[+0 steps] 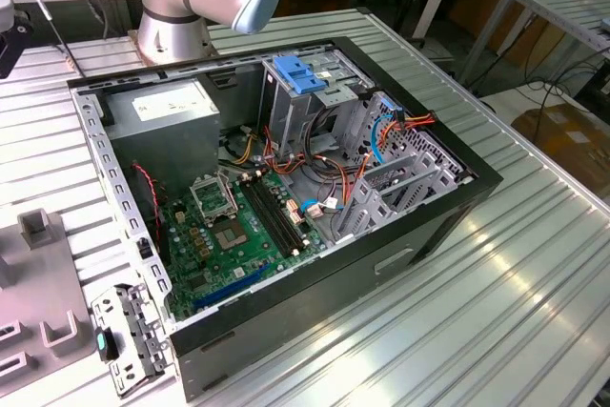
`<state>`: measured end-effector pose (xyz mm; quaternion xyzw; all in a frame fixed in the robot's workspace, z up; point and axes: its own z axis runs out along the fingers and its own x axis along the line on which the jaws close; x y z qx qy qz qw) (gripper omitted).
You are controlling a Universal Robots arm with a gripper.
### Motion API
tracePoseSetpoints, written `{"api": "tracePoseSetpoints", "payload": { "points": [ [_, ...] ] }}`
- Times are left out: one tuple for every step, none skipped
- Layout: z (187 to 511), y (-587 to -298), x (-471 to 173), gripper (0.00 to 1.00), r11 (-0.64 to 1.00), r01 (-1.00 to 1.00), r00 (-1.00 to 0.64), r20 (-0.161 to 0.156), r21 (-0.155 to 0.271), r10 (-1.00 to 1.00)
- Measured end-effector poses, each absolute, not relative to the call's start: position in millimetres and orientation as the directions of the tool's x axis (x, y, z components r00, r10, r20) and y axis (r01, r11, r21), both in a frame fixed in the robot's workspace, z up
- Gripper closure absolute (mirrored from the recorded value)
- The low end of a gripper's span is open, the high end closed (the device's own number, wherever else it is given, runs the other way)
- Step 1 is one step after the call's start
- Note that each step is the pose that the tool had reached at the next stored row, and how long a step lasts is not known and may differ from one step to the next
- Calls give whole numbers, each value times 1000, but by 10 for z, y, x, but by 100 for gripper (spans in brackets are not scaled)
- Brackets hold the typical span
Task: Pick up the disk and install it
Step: 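Reach for the disk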
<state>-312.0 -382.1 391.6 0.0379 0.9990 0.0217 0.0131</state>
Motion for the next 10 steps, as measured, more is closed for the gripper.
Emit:
{"api": "tracePoseSetpoints", "payload": {
  "points": [
    [3916,-3820,-3129,89,996,75,-997,-24,44,76],
    [3916,-3819,-3139,89,996,75,-997,-24,44,76],
    [3916,-3819,-3149,89,996,75,-997,-24,44,76],
    [3916,-3818,-3159,89,996,75,-997,-24,44,76],
    [3916,-3817,-3168,89,996,75,-997,-24,44,76],
    [3915,-3817,-3177,89,996,75,-997,-25,44,76],
    [3915,-3816,-3190,89,996,75,-997,-24,44,76],
    [3916,-3815,-3202,89,996,75,-997,-24,44,76],
    [3916,-3814,-3215,89,996,75,-997,-24,44,76],
    [3915,-3813,-3233,89,996,75,-997,-25,44,76]
  ]
}}
